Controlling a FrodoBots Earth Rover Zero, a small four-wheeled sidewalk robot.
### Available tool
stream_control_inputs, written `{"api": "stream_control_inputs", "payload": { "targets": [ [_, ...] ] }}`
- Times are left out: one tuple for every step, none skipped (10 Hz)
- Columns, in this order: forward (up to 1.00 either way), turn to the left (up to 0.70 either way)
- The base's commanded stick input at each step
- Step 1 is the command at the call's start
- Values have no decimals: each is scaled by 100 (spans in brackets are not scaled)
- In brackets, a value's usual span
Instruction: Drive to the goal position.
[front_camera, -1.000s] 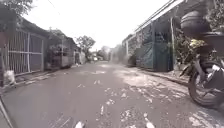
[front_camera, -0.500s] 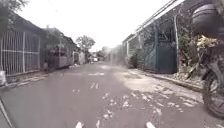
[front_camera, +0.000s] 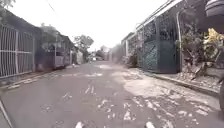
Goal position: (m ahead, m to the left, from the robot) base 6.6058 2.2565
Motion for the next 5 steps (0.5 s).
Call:
{"api": "stream_control_inputs", "payload": {
  "targets": [
    [69,0],
    [68,0],
    [68,0],
    [69,0],
    [68,0]
  ]
}}
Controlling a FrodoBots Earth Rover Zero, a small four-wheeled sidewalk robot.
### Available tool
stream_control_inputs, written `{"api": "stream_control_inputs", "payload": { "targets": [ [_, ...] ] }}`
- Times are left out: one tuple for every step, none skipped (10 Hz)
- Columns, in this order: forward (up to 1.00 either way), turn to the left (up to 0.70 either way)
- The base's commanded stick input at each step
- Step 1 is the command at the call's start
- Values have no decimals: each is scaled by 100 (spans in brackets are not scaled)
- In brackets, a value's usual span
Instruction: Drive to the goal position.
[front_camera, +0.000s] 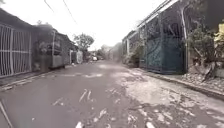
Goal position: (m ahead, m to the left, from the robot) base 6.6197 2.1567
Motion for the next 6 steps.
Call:
{"api": "stream_control_inputs", "payload": {
  "targets": [
    [68,0],
    [69,0],
    [69,0],
    [68,0],
    [69,0],
    [69,0]
  ]
}}
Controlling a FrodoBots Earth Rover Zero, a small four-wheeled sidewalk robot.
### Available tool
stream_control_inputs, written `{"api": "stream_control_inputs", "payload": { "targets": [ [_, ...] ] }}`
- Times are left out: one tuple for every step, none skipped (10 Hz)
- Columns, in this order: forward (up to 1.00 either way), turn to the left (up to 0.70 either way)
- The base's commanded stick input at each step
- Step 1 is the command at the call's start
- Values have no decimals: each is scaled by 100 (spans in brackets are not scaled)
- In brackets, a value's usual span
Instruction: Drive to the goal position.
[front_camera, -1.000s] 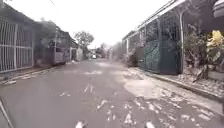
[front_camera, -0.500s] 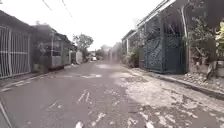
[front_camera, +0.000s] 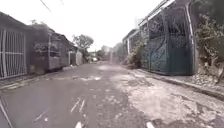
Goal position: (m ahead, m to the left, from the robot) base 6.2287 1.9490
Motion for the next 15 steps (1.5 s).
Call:
{"api": "stream_control_inputs", "payload": {
  "targets": [
    [68,0],
    [69,0],
    [69,0],
    [68,0],
    [68,0],
    [68,0],
    [68,0],
    [69,0],
    [69,0],
    [69,0],
    [68,0],
    [69,0],
    [69,0],
    [68,1],
    [68,1]
  ]
}}
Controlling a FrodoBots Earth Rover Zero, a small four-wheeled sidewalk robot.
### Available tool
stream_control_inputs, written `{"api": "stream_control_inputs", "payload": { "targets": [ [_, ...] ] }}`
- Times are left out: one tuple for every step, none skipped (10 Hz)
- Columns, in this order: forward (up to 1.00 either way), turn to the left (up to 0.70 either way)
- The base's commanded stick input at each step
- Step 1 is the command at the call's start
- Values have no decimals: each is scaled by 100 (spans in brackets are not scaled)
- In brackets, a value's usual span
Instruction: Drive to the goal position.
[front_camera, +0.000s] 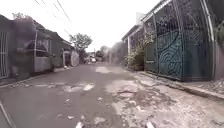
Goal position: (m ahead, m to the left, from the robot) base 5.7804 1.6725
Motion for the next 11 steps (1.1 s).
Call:
{"api": "stream_control_inputs", "payload": {
  "targets": [
    [69,1],
    [68,1],
    [69,1],
    [69,1],
    [69,1],
    [69,0],
    [69,0],
    [69,0],
    [69,0],
    [69,0],
    [69,0]
  ]
}}
